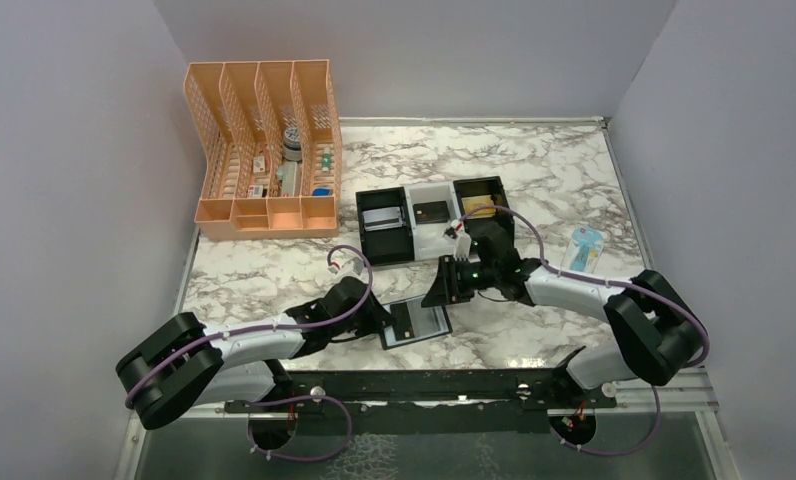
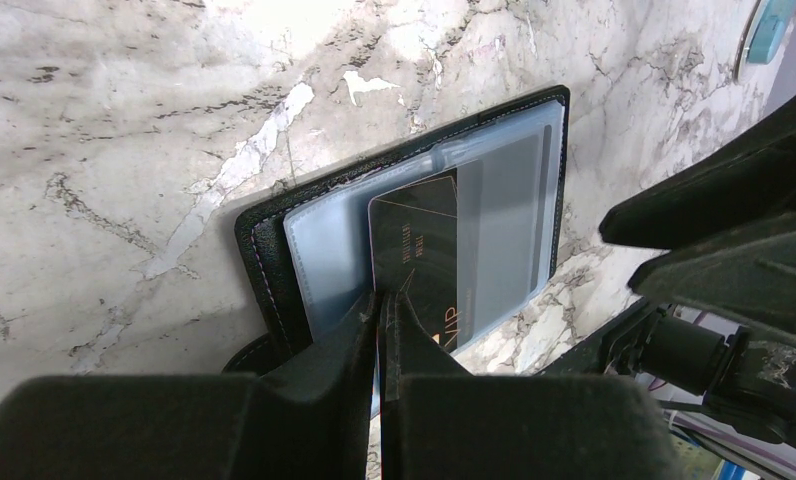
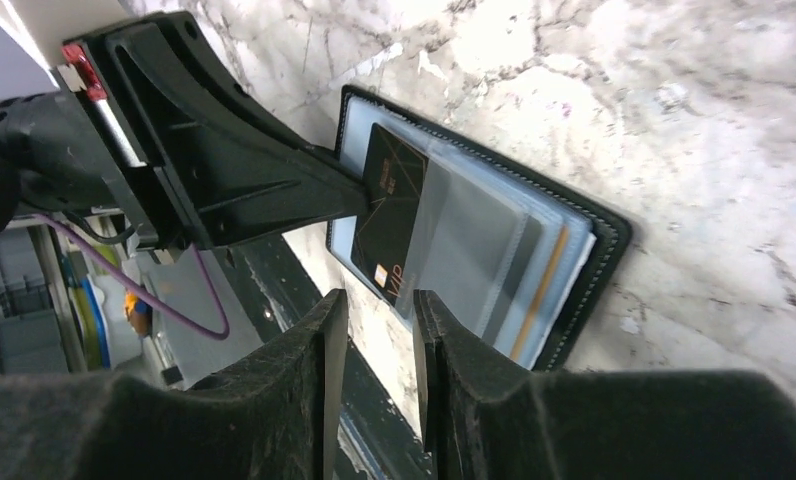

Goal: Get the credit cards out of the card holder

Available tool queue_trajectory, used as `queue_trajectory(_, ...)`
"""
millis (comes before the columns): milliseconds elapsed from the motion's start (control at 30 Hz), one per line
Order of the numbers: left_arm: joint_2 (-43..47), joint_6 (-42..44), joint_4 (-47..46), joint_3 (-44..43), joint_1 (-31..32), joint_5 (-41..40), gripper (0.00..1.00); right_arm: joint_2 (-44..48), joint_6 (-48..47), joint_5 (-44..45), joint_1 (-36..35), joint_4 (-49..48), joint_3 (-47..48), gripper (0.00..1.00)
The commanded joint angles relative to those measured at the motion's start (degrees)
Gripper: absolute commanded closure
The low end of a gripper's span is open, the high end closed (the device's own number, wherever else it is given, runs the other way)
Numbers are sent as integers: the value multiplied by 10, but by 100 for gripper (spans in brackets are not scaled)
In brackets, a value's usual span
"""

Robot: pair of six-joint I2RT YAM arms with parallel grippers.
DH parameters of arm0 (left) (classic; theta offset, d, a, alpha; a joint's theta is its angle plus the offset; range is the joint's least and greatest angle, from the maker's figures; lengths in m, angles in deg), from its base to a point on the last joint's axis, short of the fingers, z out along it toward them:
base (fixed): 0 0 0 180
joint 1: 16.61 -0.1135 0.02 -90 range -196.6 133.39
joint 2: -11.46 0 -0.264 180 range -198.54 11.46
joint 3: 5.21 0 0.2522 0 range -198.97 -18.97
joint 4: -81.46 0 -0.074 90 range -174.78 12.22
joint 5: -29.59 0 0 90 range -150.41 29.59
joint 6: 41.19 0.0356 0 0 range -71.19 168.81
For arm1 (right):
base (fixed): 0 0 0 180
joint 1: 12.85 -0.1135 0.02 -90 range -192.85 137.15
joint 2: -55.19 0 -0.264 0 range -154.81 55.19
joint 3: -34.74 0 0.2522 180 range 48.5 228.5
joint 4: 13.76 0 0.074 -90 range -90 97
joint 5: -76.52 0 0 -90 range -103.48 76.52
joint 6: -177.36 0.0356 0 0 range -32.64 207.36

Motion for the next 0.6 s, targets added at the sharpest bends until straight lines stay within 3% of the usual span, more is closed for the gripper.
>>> queue_trajectory(0,2,9,1,-1,-2,1,94,-33,12,-14,-24,-14,17,68)
queue_trajectory(267,-2,14,-21,-6,-4,23,87,-96,19,9,-32,-12,12,68)
queue_trajectory(433,-8,-3,-44,10,-5,33,69,-105,37,54,-32,-9,-2,69)
queue_trajectory(567,-10,-24,-71,38,-10,32,61,-108,49,77,-33,-9,-14,73)
